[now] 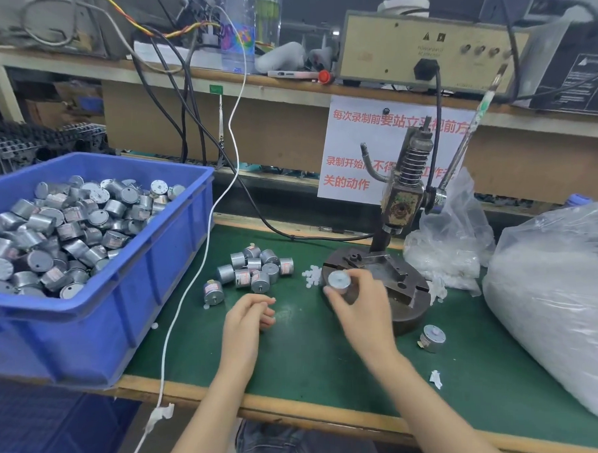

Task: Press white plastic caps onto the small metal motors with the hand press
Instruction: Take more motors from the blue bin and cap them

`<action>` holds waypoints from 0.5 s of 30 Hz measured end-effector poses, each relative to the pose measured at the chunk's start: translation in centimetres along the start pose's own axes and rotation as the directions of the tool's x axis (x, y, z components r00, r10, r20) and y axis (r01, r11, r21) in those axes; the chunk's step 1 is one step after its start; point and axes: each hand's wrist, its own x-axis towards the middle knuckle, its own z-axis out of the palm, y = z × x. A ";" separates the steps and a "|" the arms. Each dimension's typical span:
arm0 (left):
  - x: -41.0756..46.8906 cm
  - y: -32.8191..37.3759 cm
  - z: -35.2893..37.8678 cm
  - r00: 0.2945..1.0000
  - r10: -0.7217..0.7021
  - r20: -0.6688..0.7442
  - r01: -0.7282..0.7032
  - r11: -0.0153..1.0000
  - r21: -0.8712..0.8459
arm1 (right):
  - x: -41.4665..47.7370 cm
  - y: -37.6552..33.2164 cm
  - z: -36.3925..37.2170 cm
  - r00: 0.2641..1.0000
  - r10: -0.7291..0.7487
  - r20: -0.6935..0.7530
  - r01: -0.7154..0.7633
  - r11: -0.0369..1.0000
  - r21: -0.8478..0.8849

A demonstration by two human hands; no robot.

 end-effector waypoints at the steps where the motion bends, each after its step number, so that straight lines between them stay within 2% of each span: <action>1: -0.1 -0.1 0.1 1.000 0.005 0.011 -0.006 1.000 0.023 | 1.1 0.3 -0.9 0.998 0.058 -0.008 -0.058 0.998 0.003; 3: -0.2 -0.3 0.1 1.000 0.012 0.027 -0.014 0.998 0.061 | 3.3 1.1 -2.5 0.990 0.133 -0.040 -0.135 0.989 -0.052; 5: -0.2 -0.4 0.3 0.999 0.023 0.041 -0.027 0.993 0.111 | 5.0 2.0 -3.6 0.986 0.157 -0.056 -0.164 0.968 -0.191; 9: -0.2 -0.5 0.3 0.998 0.032 0.048 -0.040 0.984 0.175 | 6.3 3.7 -3.8 0.977 0.212 0.011 -0.191 0.901 -0.390; 15: -0.1 -0.7 0.2 0.998 0.034 0.055 -0.046 0.971 0.235 | 7.0 4.5 -2.9 0.983 0.178 -0.045 -0.181 0.905 -0.384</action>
